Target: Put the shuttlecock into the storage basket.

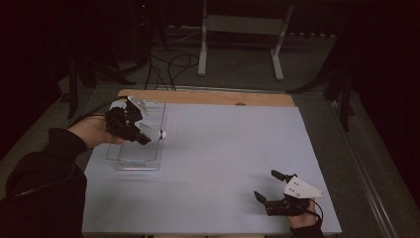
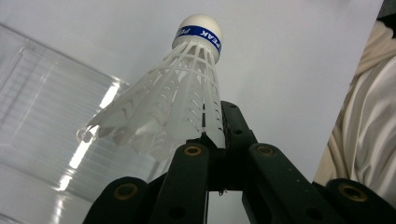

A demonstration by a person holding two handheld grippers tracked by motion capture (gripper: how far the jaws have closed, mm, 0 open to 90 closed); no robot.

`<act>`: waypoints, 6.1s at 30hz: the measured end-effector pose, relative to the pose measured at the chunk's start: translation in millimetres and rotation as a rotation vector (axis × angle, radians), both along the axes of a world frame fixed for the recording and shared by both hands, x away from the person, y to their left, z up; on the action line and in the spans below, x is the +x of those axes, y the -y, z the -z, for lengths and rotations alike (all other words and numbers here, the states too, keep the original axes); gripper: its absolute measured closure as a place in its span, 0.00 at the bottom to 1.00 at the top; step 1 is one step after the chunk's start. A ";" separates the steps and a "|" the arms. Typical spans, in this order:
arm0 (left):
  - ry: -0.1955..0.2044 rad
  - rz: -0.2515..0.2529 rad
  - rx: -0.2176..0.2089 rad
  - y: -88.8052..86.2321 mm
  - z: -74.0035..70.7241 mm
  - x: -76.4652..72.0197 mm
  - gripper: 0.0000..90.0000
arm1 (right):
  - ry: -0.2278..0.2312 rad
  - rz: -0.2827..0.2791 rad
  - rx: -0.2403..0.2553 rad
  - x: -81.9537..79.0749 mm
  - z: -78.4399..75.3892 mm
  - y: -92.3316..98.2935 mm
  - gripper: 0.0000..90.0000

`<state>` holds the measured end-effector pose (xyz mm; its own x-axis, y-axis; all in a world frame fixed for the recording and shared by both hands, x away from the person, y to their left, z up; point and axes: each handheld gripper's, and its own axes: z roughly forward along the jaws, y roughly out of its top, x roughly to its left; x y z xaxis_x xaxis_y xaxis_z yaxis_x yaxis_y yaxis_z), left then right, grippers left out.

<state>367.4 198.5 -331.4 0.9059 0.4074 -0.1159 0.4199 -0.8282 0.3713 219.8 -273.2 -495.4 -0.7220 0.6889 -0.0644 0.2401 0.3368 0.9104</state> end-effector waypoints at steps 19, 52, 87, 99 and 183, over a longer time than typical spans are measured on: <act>0.002 -0.051 0.024 -34.6 12.0 6.0 1.00 | -0.005 0.000 -0.006 0.9 0.8 0.6 0.11; -0.052 -0.073 0.037 -35.4 74.2 28.9 1.00 | -0.011 0.003 -0.014 1.2 1.4 1.0 0.11; -0.097 -0.189 0.129 -23.5 101.0 36.0 0.66 | -0.017 0.010 -0.017 1.2 1.7 1.8 0.11; -0.082 -0.339 0.152 -26.2 92.3 41.5 0.09 | -0.019 0.010 -0.022 1.3 1.7 1.6 0.11; 0.134 -0.013 -0.195 88.6 71.6 -7.2 0.00 | -0.019 0.012 -0.017 1.0 1.4 2.8 0.11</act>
